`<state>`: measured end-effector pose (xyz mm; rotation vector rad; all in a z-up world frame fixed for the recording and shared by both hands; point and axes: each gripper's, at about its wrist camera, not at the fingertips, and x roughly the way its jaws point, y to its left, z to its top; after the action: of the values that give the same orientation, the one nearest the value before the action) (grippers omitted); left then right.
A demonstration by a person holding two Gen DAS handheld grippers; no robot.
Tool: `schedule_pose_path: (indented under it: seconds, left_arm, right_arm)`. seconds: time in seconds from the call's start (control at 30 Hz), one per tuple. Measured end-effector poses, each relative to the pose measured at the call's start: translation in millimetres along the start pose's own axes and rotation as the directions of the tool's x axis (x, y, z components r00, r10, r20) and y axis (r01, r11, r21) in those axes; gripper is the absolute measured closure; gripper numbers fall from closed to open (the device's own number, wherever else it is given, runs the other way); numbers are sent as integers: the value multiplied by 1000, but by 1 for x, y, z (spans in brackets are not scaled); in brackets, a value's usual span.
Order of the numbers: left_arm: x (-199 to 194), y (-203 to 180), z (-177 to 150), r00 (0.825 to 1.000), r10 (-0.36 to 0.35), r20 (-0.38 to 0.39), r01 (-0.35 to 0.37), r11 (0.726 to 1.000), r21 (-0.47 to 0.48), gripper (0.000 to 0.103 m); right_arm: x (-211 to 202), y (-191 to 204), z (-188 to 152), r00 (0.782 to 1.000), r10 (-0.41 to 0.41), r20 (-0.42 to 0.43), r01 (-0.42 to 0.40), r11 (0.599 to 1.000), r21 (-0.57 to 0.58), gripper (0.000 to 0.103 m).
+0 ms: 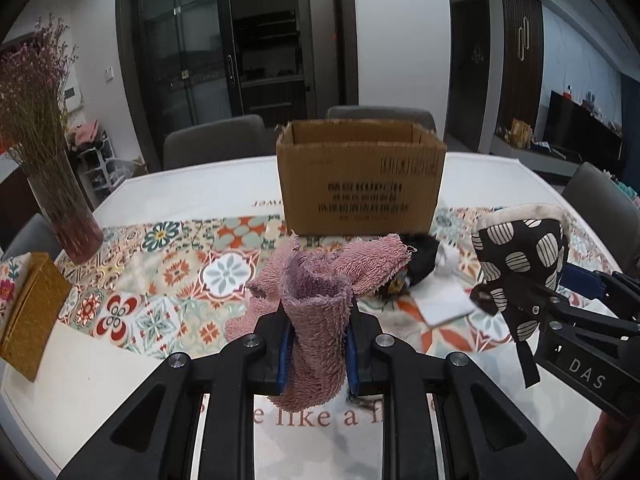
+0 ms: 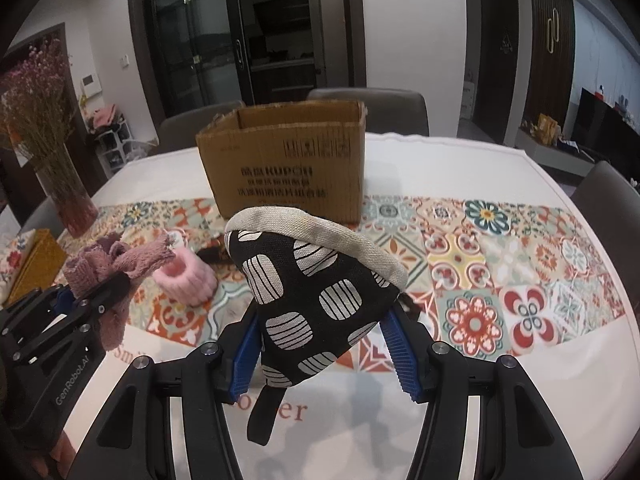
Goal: Organize soft objects
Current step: 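Lift the pink sock and dotted mitt and carry both over the cardboard box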
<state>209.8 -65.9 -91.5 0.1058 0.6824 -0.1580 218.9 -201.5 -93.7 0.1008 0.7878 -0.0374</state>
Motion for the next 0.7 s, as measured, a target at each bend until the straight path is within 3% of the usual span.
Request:
schedule_pose_path:
  seconds: [0.7]
  left_arm:
    - [-19,6,80,985,-23,173,25,1000,-10,81]
  right_arm:
    - [-39,9,75,978,57,199,-54,998,-20,44]
